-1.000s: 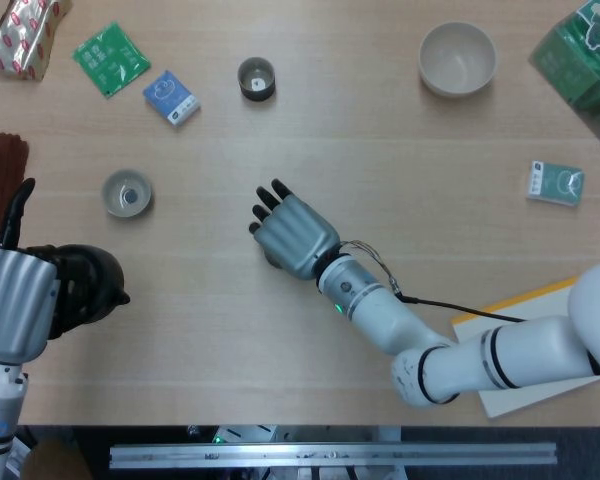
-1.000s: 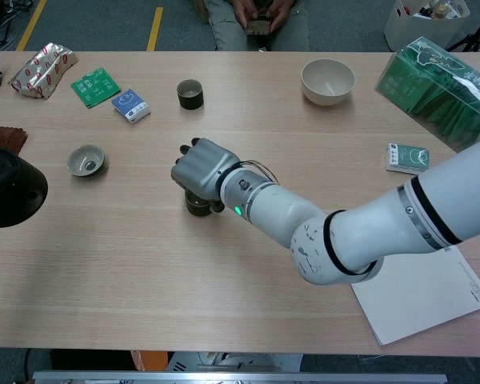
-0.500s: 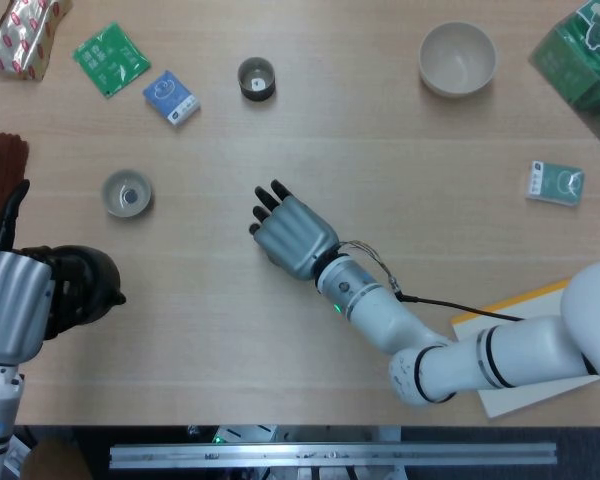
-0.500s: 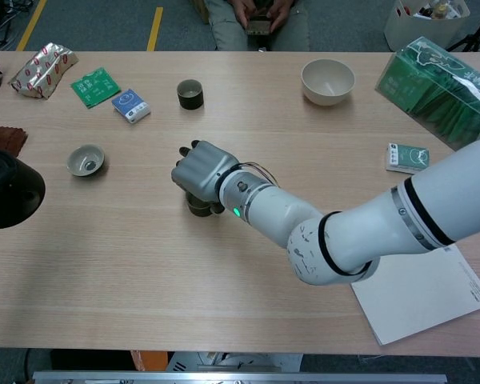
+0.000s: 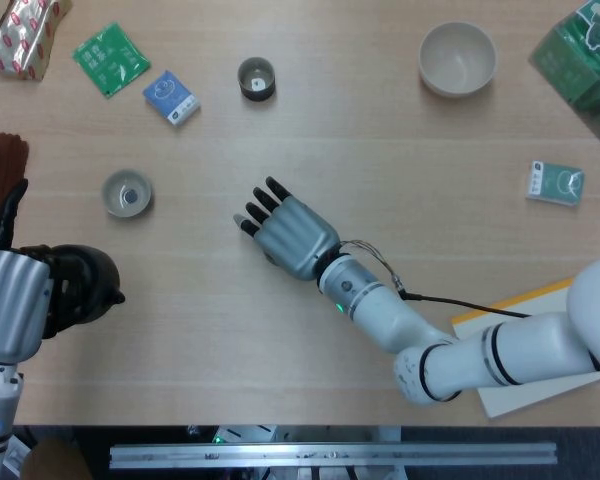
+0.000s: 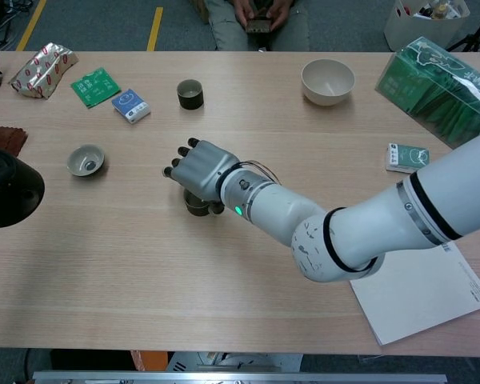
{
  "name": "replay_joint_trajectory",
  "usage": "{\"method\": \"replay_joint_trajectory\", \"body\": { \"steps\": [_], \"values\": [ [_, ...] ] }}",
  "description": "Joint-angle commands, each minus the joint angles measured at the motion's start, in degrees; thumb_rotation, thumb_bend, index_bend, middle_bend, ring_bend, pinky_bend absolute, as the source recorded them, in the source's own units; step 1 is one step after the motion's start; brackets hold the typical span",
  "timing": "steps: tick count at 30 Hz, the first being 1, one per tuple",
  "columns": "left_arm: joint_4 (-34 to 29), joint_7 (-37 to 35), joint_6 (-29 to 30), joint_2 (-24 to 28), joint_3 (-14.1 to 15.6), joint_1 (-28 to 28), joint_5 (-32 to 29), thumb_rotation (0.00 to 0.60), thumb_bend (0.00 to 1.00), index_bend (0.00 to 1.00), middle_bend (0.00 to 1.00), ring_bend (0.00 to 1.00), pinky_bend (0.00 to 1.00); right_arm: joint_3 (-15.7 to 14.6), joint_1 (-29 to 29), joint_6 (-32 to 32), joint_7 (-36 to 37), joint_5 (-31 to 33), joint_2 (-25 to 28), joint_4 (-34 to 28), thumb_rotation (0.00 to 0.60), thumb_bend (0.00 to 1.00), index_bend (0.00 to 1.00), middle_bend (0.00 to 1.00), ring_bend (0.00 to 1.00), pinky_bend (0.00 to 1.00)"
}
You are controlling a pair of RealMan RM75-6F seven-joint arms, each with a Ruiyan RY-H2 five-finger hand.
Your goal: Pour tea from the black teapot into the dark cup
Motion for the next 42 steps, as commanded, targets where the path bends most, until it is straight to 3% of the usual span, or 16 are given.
{"method": "replay_joint_trajectory", "body": {
  "steps": [1, 12, 20, 26, 33, 42],
  "values": [
    [0.0, 0.0, -0.1, 0.1, -0.1, -0.1, 0.0, 0.600, 0.25, 0.96, 1.00, 0.85, 0.00, 0.2, -0.4, 0.6, 1.2, -1.2, 1.9, -2.2, 0.600, 0.23, 0.10, 0.12, 0.00, 0.05],
    [0.7, 0.6, -2.1, -0.7, -1.4, -1.5, -1.3, 0.600, 0.25, 0.96, 1.00, 0.85, 0.00, -3.4, -7.1, 4.2, 9.4, -9.7, 19.5, -17.1, 0.600, 0.23, 0.10, 0.12, 0.00, 0.05],
    [0.7, 2.4, -5.3, -2.9, -2.6, -3.7, -2.5, 0.600, 0.25, 0.96, 1.00, 0.85, 0.00, -8.0, -14.8, 8.3, 18.9, -22.2, 35.7, -25.7, 0.600, 0.23, 0.10, 0.12, 0.00, 0.05],
    [0.5, 4.6, -8.1, -5.1, -3.8, -5.7, -4.0, 0.600, 0.25, 0.96, 1.00, 0.85, 0.00, -11.9, -20.2, 10.7, 25.4, -32.0, 44.1, -28.0, 0.600, 0.23, 0.10, 0.12, 0.00, 0.05],
    [0.9, 7.6, -11.1, -8.5, -4.9, -7.9, -6.0, 0.600, 0.25, 0.96, 1.00, 0.85, 0.00, -15.0, -26.8, 14.2, 32.1, -42.0, 48.9, -27.3, 0.600, 0.23, 0.10, 0.12, 0.00, 0.05],
    [1.9, 10.1, -13.2, -11.9, -6.5, -10.2, -8.8, 0.600, 0.25, 0.96, 1.00, 0.85, 0.00, -16.2, -35.2, 20.1, 35.0, -45.7, 51.6, -25.8, 0.600, 0.23, 0.10, 0.12, 0.00, 0.05]
  ]
}}
